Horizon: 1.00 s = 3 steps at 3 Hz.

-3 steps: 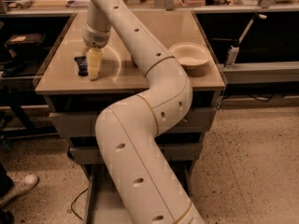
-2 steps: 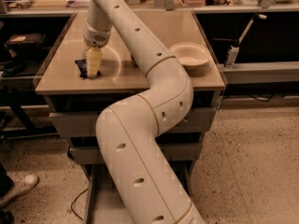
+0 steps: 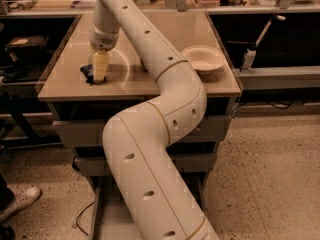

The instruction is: Place rxbar blueberry into bottom drawer

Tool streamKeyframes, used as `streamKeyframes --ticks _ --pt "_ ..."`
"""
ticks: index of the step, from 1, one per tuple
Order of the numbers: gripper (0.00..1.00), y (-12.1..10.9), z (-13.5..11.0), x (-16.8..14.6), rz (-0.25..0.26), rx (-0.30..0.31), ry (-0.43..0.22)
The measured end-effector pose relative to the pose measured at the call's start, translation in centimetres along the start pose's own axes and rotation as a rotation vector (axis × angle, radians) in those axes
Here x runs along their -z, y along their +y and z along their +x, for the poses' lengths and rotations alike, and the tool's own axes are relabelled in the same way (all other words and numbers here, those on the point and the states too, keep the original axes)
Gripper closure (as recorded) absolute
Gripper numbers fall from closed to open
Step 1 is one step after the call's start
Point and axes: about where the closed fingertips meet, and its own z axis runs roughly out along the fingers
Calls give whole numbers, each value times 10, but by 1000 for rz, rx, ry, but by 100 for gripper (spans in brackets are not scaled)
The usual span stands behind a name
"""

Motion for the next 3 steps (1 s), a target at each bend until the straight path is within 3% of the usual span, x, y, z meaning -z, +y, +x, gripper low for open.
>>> streamKeyframes --ticks 2,3 --pt "100 3 -6 12 1 0 0" --pt "100 -3 -10 31 50 -61 12"
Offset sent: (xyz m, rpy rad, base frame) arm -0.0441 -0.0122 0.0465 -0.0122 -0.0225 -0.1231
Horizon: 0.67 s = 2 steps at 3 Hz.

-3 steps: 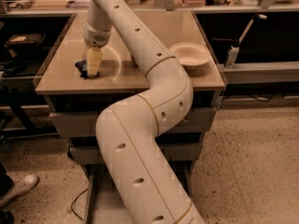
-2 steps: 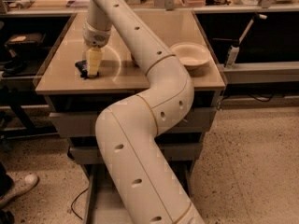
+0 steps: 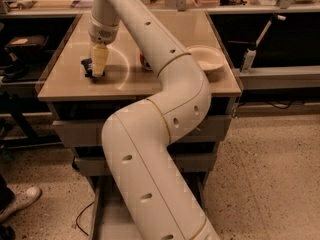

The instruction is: Place rxbar blueberry into bottom drawer

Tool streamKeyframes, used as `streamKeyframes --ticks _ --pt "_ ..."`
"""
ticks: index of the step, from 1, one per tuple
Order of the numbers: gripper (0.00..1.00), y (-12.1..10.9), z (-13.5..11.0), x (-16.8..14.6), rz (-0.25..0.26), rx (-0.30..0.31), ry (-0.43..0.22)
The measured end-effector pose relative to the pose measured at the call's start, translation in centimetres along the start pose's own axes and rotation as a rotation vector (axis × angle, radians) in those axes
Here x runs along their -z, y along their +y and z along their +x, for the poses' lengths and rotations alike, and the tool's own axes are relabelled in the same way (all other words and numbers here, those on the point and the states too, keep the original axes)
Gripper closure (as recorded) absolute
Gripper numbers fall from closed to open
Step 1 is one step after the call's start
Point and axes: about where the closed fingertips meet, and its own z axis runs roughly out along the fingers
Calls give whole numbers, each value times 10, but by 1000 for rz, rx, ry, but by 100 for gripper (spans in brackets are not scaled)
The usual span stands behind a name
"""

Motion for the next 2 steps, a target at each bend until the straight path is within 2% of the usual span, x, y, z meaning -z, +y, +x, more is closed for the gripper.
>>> streamKeyframes --ticks 1,2 --pt "100 -7 -2 10 40 -51 6" --pt "100 -11 -4 6 52 -52 -1"
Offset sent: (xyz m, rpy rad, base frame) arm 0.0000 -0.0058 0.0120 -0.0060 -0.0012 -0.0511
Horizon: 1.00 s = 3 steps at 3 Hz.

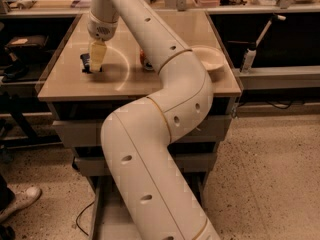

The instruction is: Place rxbar blueberry into bottom drawer

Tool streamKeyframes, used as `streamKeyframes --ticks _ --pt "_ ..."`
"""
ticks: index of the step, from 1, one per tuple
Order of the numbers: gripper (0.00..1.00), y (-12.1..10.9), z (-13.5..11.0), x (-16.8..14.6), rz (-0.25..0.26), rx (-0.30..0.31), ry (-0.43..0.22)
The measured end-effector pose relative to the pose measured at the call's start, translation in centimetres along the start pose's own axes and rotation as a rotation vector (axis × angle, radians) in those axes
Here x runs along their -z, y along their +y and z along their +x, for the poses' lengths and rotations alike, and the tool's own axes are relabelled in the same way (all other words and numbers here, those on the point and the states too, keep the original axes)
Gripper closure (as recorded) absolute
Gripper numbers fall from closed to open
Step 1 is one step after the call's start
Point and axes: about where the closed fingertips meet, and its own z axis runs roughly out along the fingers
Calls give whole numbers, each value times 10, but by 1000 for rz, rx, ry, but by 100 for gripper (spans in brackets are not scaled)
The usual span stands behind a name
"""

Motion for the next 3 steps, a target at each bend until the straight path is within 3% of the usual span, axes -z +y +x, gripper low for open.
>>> streamKeyframes --ticks 1,2,3 --pt "100 5 4 14 -6 -50 -21" --pt "100 18 19 48 -12 -162 -40" --pt "100 30 29 109 65 -263 -76"
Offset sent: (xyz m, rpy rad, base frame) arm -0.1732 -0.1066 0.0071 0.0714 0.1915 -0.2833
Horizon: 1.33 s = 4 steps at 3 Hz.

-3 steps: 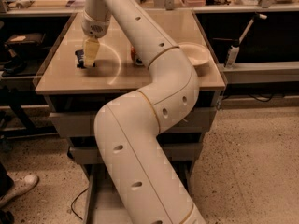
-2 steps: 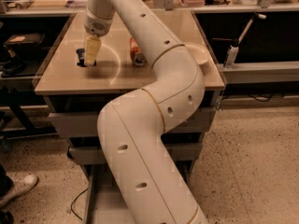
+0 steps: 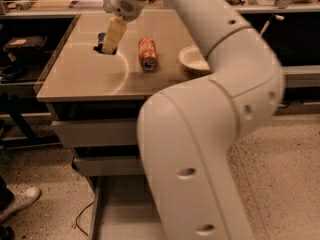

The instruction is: Place rxbar blueberry into bottom drawer

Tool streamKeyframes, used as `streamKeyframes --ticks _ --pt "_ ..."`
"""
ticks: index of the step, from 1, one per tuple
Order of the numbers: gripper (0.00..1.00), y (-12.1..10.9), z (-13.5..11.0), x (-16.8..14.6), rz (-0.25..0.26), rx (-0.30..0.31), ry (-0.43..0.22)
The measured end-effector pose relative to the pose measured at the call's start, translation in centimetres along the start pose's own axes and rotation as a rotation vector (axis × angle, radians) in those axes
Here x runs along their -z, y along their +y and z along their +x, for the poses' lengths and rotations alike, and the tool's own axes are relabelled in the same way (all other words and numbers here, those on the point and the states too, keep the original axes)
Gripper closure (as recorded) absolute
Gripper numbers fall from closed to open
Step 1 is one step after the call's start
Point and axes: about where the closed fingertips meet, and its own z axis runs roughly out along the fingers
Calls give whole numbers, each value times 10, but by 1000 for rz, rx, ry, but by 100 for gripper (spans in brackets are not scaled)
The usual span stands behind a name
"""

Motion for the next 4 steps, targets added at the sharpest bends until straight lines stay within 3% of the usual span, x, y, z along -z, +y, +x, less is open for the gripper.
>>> streamKeyframes --ticks 1,2,4 --pt "100 -1 25 80 172 -102 -88" --pt "100 8 32 119 246 -116 -139" --pt "100 19 46 107 232 -151 -151"
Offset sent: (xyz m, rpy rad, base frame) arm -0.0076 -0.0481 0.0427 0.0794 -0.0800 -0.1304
